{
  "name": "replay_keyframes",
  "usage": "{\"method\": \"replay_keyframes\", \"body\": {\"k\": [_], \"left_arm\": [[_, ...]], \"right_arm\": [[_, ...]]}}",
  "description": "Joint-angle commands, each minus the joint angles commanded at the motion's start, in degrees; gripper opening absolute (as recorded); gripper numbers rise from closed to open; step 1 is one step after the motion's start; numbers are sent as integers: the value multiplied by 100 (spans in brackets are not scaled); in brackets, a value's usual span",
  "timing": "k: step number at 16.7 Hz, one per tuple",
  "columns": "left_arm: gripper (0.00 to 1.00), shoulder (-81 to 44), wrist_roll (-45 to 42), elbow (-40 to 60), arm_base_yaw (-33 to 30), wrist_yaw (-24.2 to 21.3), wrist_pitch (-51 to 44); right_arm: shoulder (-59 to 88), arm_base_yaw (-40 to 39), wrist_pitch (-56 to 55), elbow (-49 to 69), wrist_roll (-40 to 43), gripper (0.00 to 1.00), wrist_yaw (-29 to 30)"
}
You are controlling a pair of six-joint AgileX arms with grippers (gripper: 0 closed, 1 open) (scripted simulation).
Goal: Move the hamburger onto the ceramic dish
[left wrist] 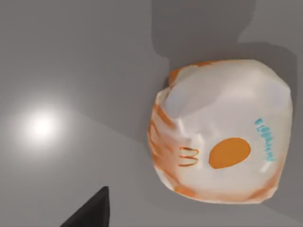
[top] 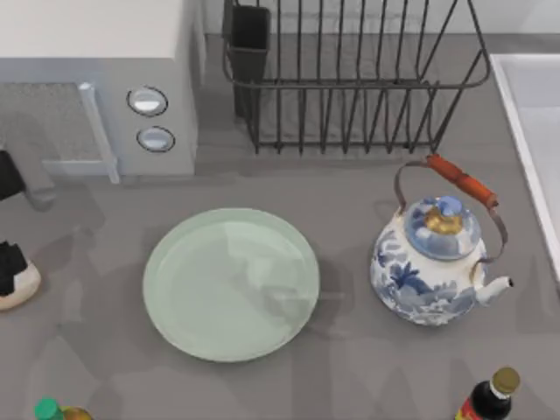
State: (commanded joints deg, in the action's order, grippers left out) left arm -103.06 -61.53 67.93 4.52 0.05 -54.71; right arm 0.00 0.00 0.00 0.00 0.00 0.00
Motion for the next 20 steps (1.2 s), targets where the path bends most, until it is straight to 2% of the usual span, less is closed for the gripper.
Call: {"method": "replay_keyframes", "body": {"k": [7,12,20], "left_arm": [[100,-747,-27,-757,17,-2,1450],[100,-899,9,-717,-17,-6,1598],[40,-899,9,-717,-17,-6,1598]], "right_arm": [[0,0,0,0,0,100,0],[0,0,0,0,0,100,0],[0,0,0,0,0,100,0]]}}
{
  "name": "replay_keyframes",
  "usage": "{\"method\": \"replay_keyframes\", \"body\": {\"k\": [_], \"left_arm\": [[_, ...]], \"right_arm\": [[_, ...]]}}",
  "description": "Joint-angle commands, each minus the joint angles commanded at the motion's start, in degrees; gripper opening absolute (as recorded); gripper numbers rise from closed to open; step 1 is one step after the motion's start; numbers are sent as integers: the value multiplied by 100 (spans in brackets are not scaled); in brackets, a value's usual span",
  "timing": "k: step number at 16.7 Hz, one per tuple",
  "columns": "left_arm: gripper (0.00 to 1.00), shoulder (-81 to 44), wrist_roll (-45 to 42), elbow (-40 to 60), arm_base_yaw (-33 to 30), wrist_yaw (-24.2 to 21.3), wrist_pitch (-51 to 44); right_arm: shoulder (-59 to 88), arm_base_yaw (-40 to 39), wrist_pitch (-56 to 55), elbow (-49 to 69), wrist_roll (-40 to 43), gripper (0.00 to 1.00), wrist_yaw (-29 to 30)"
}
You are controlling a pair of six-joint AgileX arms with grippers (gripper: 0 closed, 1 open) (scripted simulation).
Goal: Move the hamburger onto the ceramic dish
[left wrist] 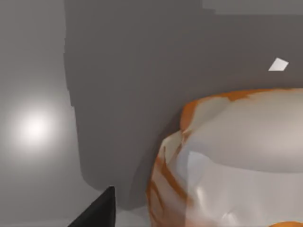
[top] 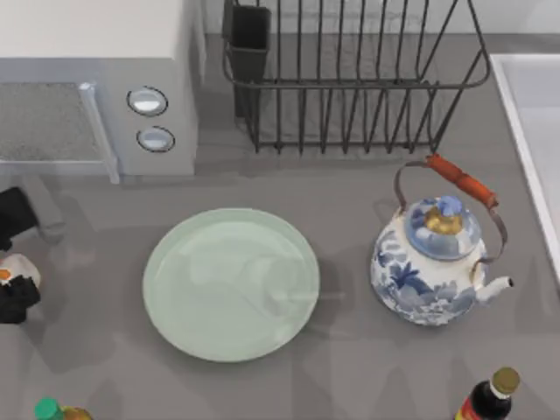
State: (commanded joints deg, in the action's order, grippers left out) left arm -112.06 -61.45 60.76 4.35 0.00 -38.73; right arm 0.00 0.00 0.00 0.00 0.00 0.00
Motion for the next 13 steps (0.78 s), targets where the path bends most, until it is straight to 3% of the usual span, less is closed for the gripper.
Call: {"method": "replay_keyframes", "body": {"k": [5,13], "left_arm": [[2,0,0,0,0,0,0],[0,0,0,0,0,0,0]], "right_arm": [[0,0,0,0,0,100,0],[0,0,0,0,0,100,0]]}}
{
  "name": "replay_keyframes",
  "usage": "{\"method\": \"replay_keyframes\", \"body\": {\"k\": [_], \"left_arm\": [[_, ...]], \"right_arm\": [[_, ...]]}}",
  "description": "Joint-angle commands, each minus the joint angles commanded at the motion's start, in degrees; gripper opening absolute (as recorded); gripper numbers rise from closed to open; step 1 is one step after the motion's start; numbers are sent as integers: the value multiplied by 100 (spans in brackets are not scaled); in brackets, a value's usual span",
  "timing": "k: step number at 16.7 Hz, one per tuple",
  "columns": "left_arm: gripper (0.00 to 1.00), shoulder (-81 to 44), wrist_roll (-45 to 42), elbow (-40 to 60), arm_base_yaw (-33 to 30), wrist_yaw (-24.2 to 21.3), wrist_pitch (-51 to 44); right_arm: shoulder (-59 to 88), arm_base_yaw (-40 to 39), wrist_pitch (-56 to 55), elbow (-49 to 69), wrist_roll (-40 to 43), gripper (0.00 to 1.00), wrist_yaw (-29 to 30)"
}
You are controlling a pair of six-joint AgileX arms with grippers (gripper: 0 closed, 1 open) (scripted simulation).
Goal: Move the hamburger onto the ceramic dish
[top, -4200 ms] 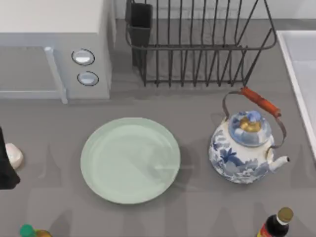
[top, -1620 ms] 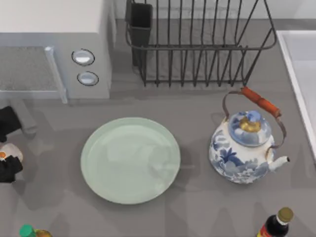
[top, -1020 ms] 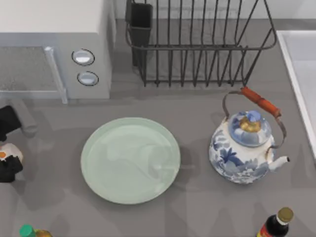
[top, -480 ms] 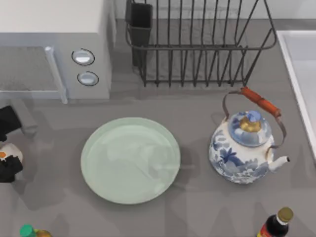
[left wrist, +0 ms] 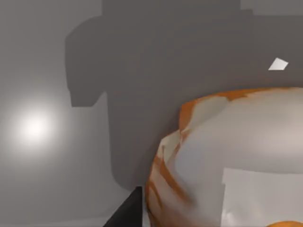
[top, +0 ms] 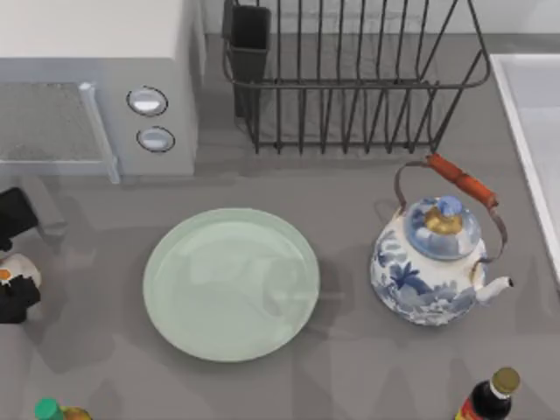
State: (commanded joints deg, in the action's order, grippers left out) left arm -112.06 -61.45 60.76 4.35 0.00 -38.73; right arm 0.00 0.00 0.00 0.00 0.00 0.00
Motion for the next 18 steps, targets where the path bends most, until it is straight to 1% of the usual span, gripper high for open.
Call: {"method": "replay_keyframes", "body": {"k": [1,4,9,12,15,18], "left_arm": [[0,385,-25,59,72,38,-464],[0,518,-44,102,178,121,-623],[0,1171,-116,542,391,313,-1344],[0,1404,-79,937,314,262,-1919],[0,1315,-21,1317,141,113,-2490],[0,1206,4,1467,55,41,-2694]], "right_arm": [[0,0,0,0,0,100,0],[0,0,0,0,0,100,0],[0,0,0,0,0,100,0],[0,0,0,0,0,100,0],[0,0,0,0,0,100,0],[0,0,0,0,0,100,0]]}}
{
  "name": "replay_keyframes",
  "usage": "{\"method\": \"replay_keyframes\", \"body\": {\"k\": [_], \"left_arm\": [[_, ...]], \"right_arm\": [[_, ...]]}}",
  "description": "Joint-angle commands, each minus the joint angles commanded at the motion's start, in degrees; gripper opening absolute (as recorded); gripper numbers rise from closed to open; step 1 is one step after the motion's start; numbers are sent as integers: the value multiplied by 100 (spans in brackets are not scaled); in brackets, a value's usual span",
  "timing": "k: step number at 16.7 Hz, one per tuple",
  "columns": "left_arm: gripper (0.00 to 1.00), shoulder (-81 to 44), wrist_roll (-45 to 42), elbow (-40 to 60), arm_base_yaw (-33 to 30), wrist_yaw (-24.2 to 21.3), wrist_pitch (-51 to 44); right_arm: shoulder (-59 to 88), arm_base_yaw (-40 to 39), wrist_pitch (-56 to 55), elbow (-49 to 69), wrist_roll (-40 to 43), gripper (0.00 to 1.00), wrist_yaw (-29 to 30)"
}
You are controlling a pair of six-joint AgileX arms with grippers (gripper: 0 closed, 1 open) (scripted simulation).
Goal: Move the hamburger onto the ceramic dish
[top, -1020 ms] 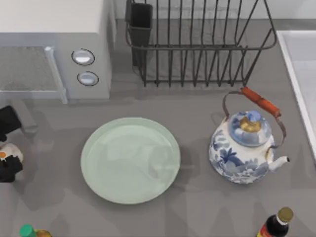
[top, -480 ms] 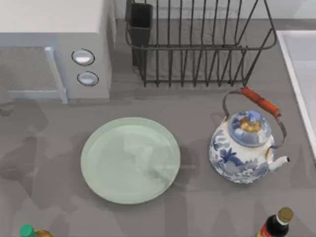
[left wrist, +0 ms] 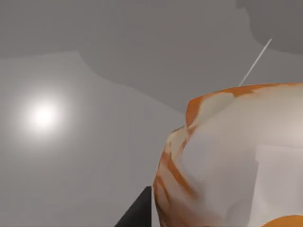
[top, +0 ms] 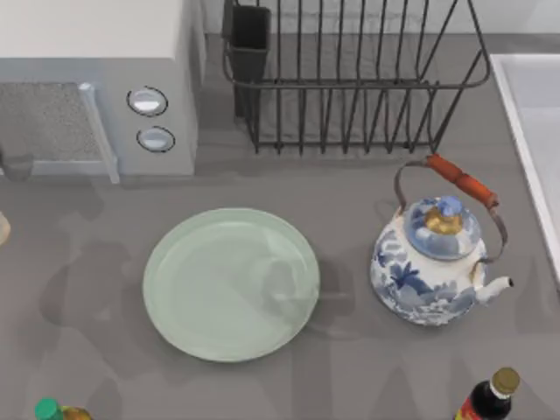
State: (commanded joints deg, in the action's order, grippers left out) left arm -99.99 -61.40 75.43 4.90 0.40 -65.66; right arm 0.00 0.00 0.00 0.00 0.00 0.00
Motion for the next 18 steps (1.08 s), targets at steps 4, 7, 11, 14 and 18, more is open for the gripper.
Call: {"method": "replay_keyframes", "body": {"k": [4,7,11,14,18], "left_arm": [[0,7,-9,-21,19,12,10],[0,-214,45,-100,-256,95,-114],[0,-657,114,-89,-1358,381,-220],[0,-1016,212,178,-2489,486,-164],[0,-1220,345,663,-3624,372,-83]], "right_arm": [[0,0,0,0,0,100,0],[0,0,0,0,0,100,0],[0,0,0,0,0,100,0],[0,0,0,0,0,100,0],[0,0,0,0,0,100,0]]}}
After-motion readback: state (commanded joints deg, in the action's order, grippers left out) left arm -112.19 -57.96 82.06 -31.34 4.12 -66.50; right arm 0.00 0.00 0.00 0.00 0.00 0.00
